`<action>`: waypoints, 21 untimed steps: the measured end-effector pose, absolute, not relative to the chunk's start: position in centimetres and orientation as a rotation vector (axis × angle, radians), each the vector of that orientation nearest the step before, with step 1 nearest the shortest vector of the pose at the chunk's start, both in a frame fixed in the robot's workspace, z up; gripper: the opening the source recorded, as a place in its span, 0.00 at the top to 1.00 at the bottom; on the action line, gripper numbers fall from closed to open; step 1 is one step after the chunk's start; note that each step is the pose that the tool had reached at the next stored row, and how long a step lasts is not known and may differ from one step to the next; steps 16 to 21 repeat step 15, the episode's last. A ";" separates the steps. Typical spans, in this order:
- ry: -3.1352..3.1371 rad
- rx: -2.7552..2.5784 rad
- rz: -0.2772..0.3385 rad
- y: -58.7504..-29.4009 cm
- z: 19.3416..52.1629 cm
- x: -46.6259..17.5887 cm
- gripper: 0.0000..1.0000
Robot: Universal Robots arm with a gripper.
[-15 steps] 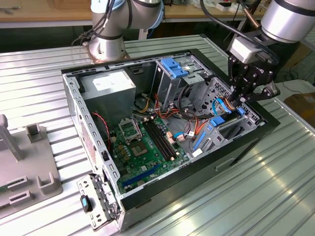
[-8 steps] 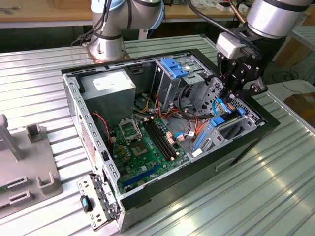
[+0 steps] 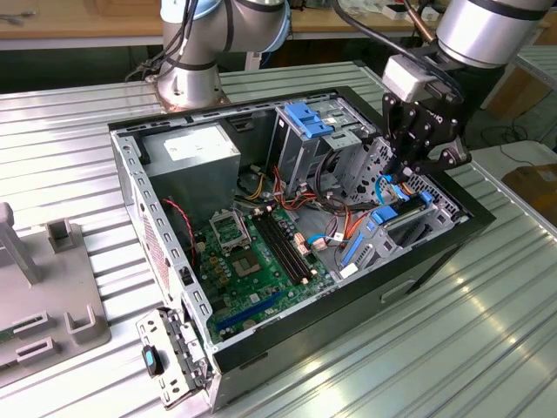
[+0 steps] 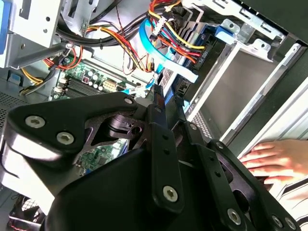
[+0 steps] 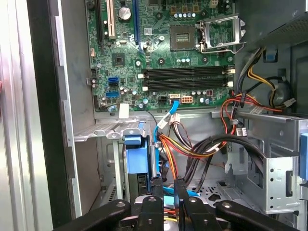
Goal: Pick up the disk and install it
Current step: 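Insert the second disk wire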
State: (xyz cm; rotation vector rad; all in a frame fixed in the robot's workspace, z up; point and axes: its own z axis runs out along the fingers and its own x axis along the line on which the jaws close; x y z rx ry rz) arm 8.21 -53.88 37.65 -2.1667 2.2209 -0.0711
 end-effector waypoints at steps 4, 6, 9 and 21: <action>2.221 -2.167 -0.071 -53.9 37.7 8.2 0.76; 2.221 -2.167 -0.070 -53.9 37.7 8.2 0.76; 2.221 -2.167 -0.070 -53.9 37.7 8.6 0.76; 2.221 -2.167 -0.071 -53.9 37.7 8.8 0.76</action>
